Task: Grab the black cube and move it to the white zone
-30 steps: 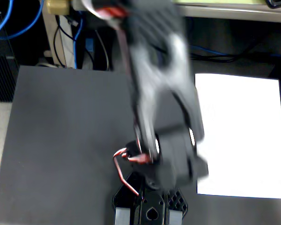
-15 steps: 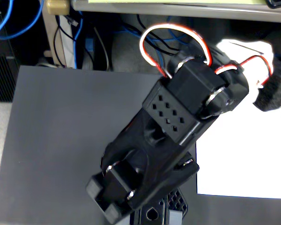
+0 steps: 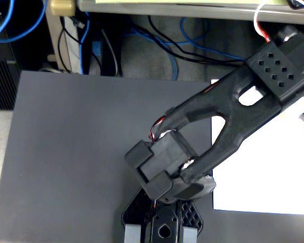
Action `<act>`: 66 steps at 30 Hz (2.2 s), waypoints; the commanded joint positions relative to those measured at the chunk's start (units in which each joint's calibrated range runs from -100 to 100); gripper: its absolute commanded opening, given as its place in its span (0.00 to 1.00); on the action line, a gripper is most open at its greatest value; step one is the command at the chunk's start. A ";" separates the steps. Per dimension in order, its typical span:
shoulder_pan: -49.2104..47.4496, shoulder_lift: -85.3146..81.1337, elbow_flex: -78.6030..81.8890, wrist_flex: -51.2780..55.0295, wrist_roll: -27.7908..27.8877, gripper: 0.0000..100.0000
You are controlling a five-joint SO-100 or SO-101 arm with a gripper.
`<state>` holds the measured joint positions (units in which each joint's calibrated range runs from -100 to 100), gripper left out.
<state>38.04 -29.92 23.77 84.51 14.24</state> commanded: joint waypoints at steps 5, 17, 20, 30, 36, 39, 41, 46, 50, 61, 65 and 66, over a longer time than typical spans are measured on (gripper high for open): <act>0.67 17.20 0.71 -7.75 2.16 0.01; 0.01 30.21 -2.82 -9.38 3.36 0.02; -0.80 30.21 -2.73 -9.30 3.41 0.08; -1.61 30.21 -2.73 2.80 3.31 0.43; -1.61 30.21 -3.55 3.31 3.36 0.47; -2.42 29.37 -3.64 4.08 3.41 0.47; -5.88 29.21 -3.82 9.74 3.31 0.47; -5.81 29.12 -17.51 15.06 2.94 0.47; -5.81 20.64 -18.78 15.06 2.78 0.47; -34.28 -4.64 -18.87 15.06 -9.26 0.46; -35.24 -12.04 -18.87 14.98 -12.41 0.40; -35.53 -18.00 -18.78 14.98 -13.19 0.33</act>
<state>3.47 -35.75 8.78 99.06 3.07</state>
